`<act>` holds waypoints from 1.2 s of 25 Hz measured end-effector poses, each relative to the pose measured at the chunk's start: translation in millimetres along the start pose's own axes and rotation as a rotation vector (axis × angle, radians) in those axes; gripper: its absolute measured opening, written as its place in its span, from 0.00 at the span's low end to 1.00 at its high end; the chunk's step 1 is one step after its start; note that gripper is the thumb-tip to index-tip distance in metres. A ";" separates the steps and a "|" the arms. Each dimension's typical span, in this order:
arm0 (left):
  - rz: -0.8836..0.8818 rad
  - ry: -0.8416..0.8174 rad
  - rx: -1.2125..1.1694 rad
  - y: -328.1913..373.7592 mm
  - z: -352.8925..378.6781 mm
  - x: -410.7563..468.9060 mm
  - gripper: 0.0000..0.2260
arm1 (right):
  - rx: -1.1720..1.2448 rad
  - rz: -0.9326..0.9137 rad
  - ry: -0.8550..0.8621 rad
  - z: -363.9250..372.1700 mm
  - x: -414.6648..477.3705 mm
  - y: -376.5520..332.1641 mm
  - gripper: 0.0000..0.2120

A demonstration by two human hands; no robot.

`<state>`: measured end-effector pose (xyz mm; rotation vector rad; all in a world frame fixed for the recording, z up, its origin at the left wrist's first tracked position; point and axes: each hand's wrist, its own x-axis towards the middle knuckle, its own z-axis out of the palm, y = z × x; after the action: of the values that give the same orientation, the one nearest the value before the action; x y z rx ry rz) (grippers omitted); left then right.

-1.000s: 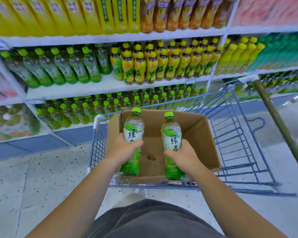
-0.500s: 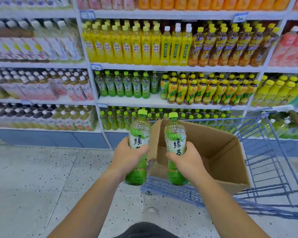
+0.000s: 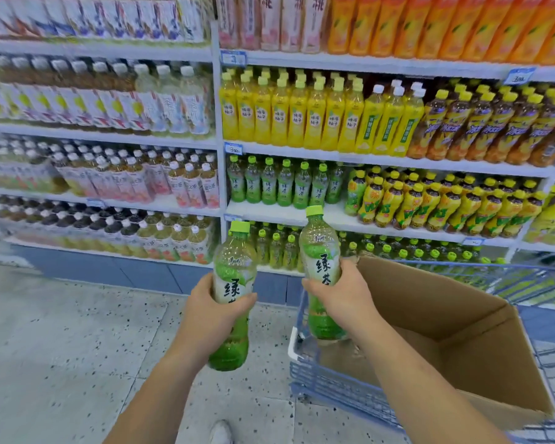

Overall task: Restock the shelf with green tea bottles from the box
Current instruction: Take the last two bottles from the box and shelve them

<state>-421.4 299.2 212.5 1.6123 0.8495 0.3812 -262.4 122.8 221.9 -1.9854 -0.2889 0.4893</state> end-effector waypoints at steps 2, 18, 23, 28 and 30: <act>0.000 -0.001 0.011 -6.0 -29.7 30.9 0.16 | 0.014 0.000 0.026 29.9 21.8 -15.9 0.19; 0.061 -0.195 0.099 15.1 -0.3 289.4 0.13 | 0.109 0.116 0.279 88.5 217.5 -40.9 0.16; 0.039 -0.224 0.127 -3.6 61.3 371.6 0.14 | 0.098 0.172 0.307 84.2 298.1 1.0 0.16; 0.057 -0.233 0.183 -41.7 109.8 447.0 0.13 | 0.031 0.238 0.367 94.8 370.0 61.5 0.13; 0.076 -0.256 0.212 -56.4 128.1 472.9 0.13 | 0.051 0.255 0.382 100.6 392.4 83.8 0.11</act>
<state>-33.1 542.6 30.3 1.8472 0.6515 0.1356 39.2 325.3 24.0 -2.0267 0.2154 0.2629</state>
